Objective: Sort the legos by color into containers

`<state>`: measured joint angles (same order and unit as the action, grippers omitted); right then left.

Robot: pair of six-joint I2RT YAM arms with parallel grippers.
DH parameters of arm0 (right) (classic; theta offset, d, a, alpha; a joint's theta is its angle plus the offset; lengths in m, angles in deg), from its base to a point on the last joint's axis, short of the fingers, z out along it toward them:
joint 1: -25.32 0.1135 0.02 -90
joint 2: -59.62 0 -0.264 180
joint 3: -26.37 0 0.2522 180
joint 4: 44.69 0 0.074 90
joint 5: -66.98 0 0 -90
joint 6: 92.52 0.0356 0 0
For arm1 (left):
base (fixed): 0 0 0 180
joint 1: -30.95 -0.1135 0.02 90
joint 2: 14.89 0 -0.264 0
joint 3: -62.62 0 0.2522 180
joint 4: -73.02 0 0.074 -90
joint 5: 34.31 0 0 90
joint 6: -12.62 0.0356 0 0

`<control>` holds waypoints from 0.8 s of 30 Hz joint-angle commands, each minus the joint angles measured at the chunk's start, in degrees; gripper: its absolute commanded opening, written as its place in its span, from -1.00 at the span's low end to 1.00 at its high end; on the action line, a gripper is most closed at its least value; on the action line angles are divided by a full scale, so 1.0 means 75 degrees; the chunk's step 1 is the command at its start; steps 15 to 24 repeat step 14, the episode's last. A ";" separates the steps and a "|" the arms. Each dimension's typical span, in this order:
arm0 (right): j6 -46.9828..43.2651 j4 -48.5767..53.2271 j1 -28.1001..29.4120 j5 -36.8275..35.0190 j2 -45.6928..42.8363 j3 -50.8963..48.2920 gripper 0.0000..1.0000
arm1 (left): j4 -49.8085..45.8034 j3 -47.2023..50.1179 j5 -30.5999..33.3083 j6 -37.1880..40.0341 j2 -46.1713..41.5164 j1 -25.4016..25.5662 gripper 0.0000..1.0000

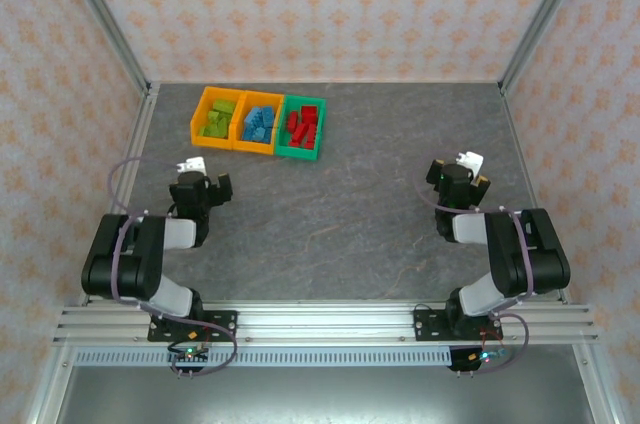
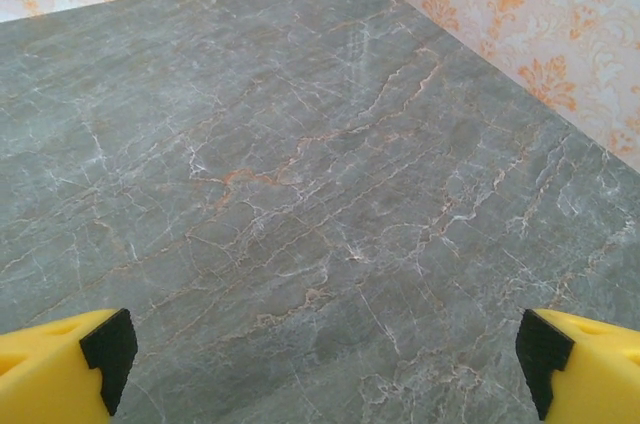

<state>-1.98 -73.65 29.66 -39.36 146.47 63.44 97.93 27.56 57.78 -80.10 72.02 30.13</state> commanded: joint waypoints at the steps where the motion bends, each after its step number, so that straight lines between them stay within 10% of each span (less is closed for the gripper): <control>1: -0.0094 -0.0573 -0.0028 0.0061 0.0044 -0.0089 0.99 | 0.0564 -0.0372 -0.0062 0.0442 -0.0171 0.0281 1.00; 24: -0.0002 -0.0589 -0.0022 -0.0175 -0.0021 -0.0130 0.99 | 0.0481 -0.0452 0.0113 0.0492 -0.0139 0.0373 1.00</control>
